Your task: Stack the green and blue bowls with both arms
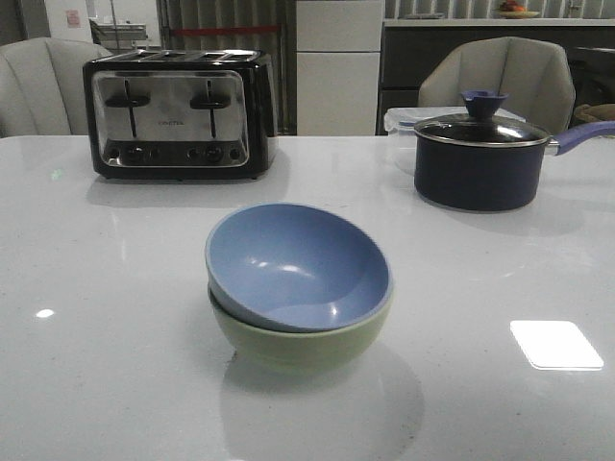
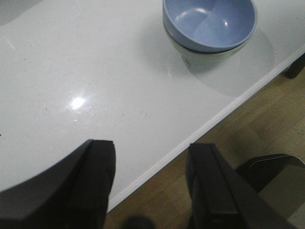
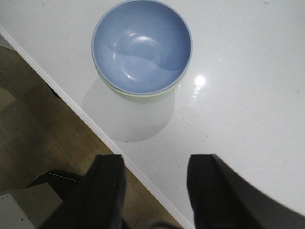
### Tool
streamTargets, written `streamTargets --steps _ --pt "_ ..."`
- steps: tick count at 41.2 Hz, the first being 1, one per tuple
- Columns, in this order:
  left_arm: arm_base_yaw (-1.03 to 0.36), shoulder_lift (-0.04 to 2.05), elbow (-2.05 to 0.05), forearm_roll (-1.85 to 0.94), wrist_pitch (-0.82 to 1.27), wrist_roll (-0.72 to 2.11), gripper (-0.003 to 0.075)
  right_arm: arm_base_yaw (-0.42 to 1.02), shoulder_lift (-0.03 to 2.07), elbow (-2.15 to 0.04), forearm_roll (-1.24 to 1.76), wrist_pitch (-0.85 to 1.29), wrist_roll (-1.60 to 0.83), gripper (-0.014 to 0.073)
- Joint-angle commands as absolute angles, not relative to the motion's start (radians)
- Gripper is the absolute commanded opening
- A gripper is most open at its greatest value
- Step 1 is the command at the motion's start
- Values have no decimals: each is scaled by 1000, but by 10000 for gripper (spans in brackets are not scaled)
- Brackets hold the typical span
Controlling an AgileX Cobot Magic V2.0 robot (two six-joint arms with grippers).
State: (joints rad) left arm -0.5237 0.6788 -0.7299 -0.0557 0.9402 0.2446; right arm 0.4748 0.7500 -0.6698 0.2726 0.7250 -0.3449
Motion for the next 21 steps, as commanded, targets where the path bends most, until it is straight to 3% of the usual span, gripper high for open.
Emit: streamTargets --steps 1,14,21 --pt "-531 676 -754 -59 863 222 403 463 745 -697 259 670 -337 423" --pt "-531 676 -754 -59 828 168 400 430 745 -697 256 676 -273 403" --pt "-531 676 -754 -59 828 168 260 430 745 -697 256 702 -273 171"
